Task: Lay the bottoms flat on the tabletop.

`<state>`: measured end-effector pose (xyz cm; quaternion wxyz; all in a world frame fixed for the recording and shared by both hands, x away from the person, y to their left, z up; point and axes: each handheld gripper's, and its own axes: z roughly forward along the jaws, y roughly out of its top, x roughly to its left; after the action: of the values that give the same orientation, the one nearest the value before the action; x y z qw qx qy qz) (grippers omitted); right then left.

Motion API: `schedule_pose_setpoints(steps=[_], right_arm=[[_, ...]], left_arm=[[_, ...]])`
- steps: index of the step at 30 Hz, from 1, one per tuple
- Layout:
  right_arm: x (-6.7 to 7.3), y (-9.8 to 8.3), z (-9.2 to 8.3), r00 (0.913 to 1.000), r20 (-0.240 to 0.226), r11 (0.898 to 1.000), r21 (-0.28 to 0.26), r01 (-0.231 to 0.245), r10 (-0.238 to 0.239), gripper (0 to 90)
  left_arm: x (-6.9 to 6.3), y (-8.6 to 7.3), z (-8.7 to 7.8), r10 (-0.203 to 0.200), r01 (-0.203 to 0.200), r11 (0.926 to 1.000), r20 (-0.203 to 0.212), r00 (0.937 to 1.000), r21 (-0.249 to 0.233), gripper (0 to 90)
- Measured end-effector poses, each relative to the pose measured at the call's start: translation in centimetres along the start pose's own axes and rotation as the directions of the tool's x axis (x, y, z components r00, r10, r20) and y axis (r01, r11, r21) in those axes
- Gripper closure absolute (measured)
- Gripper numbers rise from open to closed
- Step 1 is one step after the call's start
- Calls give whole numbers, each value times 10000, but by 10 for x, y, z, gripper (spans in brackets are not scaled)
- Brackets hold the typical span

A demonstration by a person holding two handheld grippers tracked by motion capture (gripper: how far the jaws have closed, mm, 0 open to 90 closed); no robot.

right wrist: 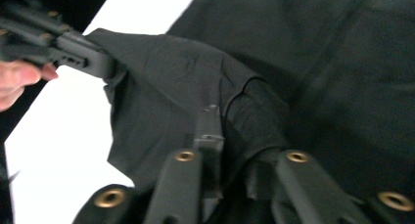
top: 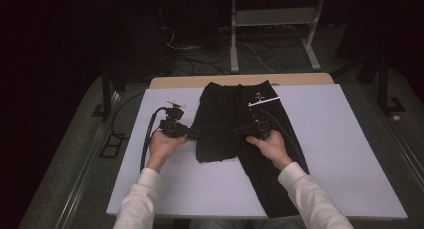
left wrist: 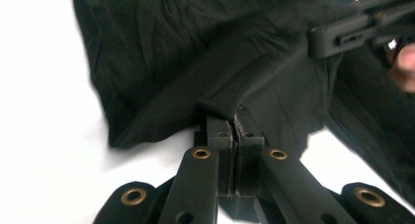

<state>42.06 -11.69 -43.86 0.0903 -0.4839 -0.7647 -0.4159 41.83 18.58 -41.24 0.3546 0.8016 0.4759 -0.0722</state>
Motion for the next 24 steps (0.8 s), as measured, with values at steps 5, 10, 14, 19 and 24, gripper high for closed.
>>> schedule_pose_setpoints(steps=[5, 10, 14, 19, 24], right_arm=[[3, -7, -11, 9989, 476, 9995, -319, 2, 13, 558], [11, -21, -27, 9960, 880, 9976, -694, -58, 119, 472], [16, -34, -35, 9976, 530, 9950, -913, -401, 451, 504], [31, -47, -29, 9992, -77, 9990, -225, -384, 382, 580], [35, -50, -17, 9987, 397, 9994, 96, -319, 315, 599]], left_arm=[[3, 2, 9, -205, 205, 9996, 25, 9998, -205, 878], [3, 1, 8, -306, 306, 9991, -24, 9995, -305, 878], [3, 1, 8, -320, 320, 9990, -19, 9995, -313, 878], [2, -1, 12, -275, 274, 9995, -47, 9996, -180, 878], [2, -3, 14, -266, 266, 9996, -24, 9996, -117, 878]])
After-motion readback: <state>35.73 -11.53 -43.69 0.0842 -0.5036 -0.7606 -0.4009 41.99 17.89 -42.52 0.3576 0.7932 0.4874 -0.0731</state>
